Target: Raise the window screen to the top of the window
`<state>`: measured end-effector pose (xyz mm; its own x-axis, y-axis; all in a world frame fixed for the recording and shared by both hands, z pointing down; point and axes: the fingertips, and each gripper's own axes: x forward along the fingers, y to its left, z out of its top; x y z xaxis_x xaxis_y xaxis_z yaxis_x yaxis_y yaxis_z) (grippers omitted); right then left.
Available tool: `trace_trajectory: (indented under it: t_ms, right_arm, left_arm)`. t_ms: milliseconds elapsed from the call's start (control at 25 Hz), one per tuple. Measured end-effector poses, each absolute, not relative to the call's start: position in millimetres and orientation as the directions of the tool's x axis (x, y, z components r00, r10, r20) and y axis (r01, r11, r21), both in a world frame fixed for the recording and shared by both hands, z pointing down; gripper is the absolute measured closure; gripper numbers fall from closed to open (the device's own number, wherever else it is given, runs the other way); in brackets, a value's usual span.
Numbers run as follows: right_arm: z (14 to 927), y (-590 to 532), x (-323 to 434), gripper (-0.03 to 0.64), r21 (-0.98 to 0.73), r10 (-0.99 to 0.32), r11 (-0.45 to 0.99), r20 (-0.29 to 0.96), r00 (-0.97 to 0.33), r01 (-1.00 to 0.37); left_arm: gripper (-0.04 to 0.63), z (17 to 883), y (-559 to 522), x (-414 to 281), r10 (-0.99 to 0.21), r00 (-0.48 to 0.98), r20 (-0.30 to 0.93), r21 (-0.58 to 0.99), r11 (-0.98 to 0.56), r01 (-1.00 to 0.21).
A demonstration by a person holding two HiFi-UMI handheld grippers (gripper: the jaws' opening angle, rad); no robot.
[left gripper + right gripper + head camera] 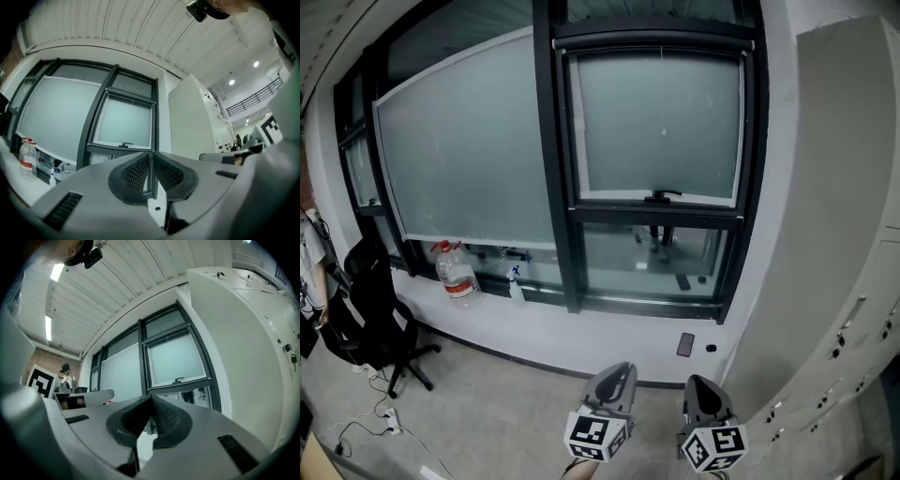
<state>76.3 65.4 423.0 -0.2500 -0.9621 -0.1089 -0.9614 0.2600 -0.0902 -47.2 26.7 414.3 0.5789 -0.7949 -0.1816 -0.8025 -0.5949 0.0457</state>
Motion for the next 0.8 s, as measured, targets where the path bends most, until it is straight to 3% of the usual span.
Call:
trace_trajectory:
  t_ms: [800]
  right_arm:
    - [407.0, 91.5, 72.8, 0.611, -0.064, -0.955, 0.273, -0.139, -0.262, -0.96]
  left_arm:
    - [0.568, 407.5, 49.7, -47.2, -0.778, 0.593, -0.205, 0.062, -0.615, -0.786]
